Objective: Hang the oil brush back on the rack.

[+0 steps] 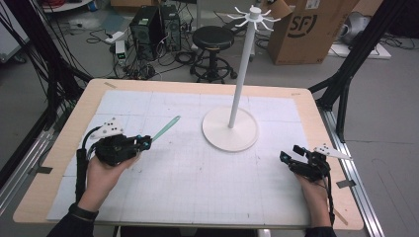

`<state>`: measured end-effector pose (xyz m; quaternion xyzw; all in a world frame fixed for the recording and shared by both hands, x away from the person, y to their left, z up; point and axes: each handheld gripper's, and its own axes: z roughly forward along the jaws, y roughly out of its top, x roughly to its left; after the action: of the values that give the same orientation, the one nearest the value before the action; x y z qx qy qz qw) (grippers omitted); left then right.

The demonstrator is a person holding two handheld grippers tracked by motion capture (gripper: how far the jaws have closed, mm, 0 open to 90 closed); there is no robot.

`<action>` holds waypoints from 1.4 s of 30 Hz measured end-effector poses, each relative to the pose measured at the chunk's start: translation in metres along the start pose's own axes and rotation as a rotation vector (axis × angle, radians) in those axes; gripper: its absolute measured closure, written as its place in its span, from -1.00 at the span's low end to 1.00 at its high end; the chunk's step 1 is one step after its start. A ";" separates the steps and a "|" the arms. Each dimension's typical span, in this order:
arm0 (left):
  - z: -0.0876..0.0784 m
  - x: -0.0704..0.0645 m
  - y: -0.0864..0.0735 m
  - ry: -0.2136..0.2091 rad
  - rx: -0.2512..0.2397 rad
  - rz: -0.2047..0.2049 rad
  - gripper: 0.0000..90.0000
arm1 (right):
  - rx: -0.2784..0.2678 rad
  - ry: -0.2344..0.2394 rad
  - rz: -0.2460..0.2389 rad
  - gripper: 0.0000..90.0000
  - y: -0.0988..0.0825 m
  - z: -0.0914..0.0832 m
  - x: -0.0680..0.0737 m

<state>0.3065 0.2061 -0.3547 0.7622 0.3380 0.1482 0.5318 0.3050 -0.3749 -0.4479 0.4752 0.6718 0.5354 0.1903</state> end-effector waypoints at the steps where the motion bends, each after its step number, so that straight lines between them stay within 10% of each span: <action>1: 0.001 0.000 0.005 -0.011 -0.007 0.002 0.83 | 0.000 0.000 0.000 -0.46 0.000 0.000 0.000; 26: 0.005 -0.016 0.151 -0.174 -0.136 0.085 0.83 | 0.002 0.004 0.007 -0.46 0.000 0.000 0.000; 42: 0.007 -0.029 0.200 -0.214 -0.177 0.109 0.83 | 0.001 0.005 0.010 -0.46 0.000 0.000 0.000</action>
<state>0.3608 0.1406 -0.1714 0.7409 0.2231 0.1244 0.6211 0.3051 -0.3747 -0.4479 0.4774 0.6699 0.5374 0.1858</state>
